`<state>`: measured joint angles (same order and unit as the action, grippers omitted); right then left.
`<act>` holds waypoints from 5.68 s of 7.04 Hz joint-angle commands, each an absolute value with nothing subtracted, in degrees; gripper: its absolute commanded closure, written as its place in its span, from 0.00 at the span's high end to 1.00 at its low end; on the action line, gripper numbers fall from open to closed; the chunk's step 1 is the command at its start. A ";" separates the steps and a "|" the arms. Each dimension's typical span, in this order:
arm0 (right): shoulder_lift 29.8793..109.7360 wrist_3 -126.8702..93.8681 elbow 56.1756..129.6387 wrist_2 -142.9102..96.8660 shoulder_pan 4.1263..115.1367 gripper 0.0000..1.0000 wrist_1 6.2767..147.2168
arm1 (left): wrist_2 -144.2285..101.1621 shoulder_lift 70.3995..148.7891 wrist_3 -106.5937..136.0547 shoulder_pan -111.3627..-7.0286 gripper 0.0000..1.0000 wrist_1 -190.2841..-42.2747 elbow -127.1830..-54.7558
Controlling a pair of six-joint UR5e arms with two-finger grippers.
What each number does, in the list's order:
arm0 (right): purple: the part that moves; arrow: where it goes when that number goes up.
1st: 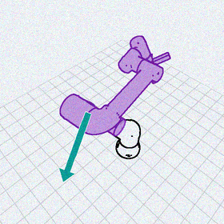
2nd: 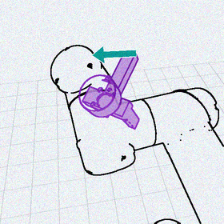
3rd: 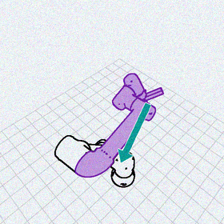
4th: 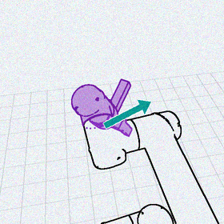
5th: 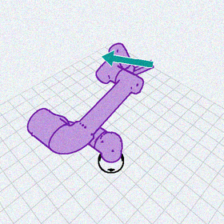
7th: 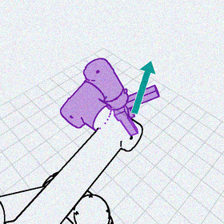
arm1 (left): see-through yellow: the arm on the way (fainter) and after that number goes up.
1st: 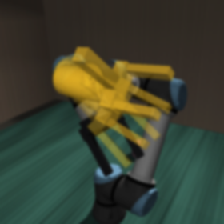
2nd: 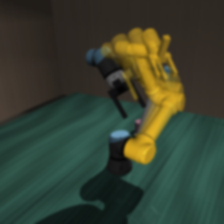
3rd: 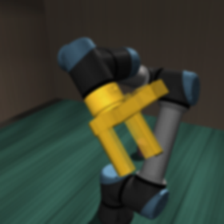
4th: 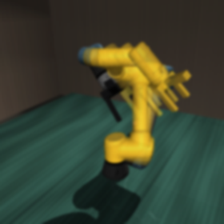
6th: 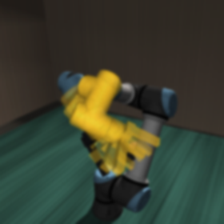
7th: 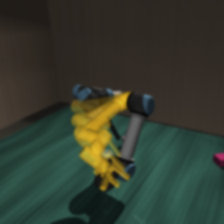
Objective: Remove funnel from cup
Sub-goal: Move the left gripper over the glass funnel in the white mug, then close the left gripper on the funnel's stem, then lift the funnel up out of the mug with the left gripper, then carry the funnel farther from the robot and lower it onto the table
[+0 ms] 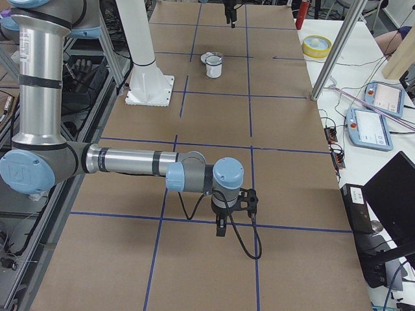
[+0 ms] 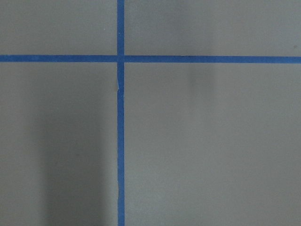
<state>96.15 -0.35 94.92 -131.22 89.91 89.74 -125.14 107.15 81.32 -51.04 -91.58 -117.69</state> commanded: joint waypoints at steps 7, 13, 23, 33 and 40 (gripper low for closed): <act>96.15 -0.35 94.92 -131.22 89.91 1.00 89.74 | -108.65 124.10 121.54 -33.93 0.89 -79.01 -106.61; 96.15 -0.35 94.92 -131.22 89.91 1.00 89.74 | -108.54 124.45 122.70 -31.82 0.00 -78.93 -106.17; 96.15 -0.35 94.92 -131.22 89.91 1.00 89.74 | -89.22 128.44 124.18 -40.33 0.00 -86.90 -111.28; 96.15 -0.35 94.92 -131.22 89.91 1.00 89.74 | -83.32 121.13 132.08 -45.36 0.00 -155.88 -75.50; 96.15 -0.35 94.92 -131.22 89.91 1.00 89.74 | -82.35 120.67 135.53 -42.10 0.00 -162.33 -70.32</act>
